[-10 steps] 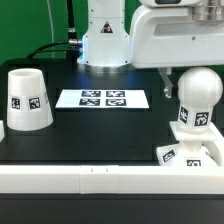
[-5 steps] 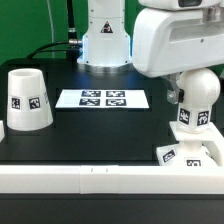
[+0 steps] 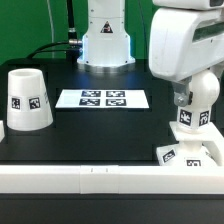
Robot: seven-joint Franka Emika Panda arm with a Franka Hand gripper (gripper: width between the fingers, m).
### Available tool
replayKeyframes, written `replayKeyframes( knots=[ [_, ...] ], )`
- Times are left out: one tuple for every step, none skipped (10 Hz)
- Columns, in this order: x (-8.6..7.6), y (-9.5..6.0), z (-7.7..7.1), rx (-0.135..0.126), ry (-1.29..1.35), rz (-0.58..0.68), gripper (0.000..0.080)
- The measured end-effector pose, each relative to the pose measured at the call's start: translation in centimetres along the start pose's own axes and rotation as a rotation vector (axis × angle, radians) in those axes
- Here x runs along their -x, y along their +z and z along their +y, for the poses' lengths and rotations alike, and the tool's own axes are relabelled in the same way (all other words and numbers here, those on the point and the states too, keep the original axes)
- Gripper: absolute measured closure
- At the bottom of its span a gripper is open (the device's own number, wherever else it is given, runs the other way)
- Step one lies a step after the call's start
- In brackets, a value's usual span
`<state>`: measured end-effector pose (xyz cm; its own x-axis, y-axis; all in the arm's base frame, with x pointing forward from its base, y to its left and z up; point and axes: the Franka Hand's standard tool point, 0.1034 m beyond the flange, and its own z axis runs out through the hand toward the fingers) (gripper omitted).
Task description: Assemble lamp
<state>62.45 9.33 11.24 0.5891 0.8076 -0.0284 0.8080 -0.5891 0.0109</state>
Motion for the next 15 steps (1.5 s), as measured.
replayKeyframes(
  knots=[
    [-0.25,-0.3,0.34,0.015,-0.075,-0.003,0.0101],
    [-0.47,-0.47,0.61,0.025,-0.171,-0.012,0.0101],
    [-0.65,-0.49,0.69,0.03,-0.249,-0.021,0.0101],
    [-0.85,-0.36,0.48,0.03,-0.282,-0.026,0.0101],
    [-0.89,-0.14,0.31,0.032,-0.374,-0.035,0.0101],
    [-0.99,-0.02,0.18,0.034,-0.439,-0.042,0.0101],
    [-1.06,-0.01,0.1,0.034,-0.47,-0.044,0.0101],
    [-1.03,0.0,0.11,0.033,-0.546,-0.046,0.0101],
    [-0.99,0.05,0.09,0.031,-0.596,-0.048,0.0101],
    [-0.93,0.1,0.09,0.029,-0.622,-0.048,0.0101],
    [-0.83,0.16,0.16,0.029,-0.701,-0.052,0.0101],
    [-0.74,0.19,0.23,0.027,-0.753,-0.054,0.0101],
    [-0.65,0.2,0.31,0.026,-0.768,-0.054,0.0101],
    [-0.64,0.21,0.31,0.026,-0.755,-0.054,0.0101],
    [-0.62,0.21,0.34,0.026,-0.755,-0.054,0.0216]
  ],
)
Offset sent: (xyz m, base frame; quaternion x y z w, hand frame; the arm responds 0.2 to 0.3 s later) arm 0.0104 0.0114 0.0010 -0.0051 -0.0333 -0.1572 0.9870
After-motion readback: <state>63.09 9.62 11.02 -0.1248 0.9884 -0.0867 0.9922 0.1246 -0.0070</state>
